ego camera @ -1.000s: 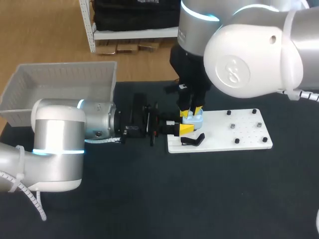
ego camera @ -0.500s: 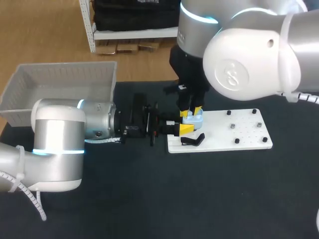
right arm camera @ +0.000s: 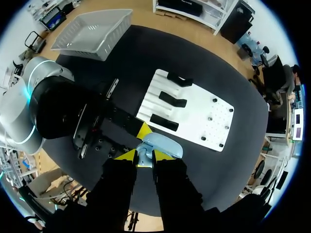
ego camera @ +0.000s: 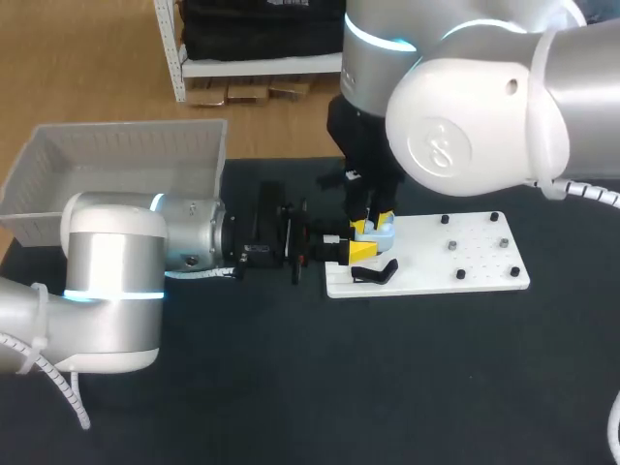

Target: Pick up each earbud case from the left stands, insert the matching earbuds, close the lid, and place the case in the box.

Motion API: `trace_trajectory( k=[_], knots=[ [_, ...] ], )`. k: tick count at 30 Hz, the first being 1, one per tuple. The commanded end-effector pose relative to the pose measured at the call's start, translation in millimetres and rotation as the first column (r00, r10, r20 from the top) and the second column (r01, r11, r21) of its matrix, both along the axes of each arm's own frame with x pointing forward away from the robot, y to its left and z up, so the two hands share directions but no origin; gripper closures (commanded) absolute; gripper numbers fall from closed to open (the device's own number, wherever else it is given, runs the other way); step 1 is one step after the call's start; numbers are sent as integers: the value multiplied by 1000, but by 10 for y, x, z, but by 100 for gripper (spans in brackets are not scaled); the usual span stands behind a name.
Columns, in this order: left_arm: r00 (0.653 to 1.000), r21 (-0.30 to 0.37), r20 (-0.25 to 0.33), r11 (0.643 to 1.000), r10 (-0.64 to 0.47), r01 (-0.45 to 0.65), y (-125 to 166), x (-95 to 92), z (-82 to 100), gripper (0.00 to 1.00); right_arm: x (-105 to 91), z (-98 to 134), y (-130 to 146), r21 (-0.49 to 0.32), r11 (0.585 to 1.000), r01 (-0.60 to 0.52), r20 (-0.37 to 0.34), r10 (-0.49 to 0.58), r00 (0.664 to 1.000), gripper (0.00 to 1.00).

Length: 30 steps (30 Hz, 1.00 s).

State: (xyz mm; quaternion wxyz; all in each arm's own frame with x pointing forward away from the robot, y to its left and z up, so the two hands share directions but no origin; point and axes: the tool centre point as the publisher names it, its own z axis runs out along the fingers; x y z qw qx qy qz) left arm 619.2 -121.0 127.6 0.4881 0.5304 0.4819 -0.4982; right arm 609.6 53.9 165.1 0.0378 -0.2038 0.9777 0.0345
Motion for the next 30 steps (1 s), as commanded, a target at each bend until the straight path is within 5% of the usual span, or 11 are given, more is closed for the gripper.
trace_trajectory(
  k=[1,3,4,6,9,18,30],
  knots=[
    [1000,-3,3,1000,5,-5,3,-17,-4,100,27,-7,0,-2,1000,-2,-4,2,1000,98],
    [1000,-3,3,1000,5,-5,3,-17,-4,100,20,18,-4,0,1000,-3,-3,3,1000,57],
    [1000,-3,3,1000,5,-5,3,-17,-4,100,14,37,-8,1,1000,-4,-3,4,1000,51],
    [1000,-3,3,1000,5,-5,3,-17,-4,100,-10,90,-16,1,1000,-4,-2,4,1000,23],
    [1000,-3,3,1000,5,-5,3,-17,-4,100,-51,211,-40,31,1000,-4,-5,4,1000,2],
    [1000,-3,3,1000,5,-5,3,-17,-4,100,172,403,-330,77,993,90,22,-92,996,0],
    [1000,-3,3,1000,5,-5,3,-17,-4,100,551,158,-630,73,975,208,-7,-209,978,0]
  ],
)
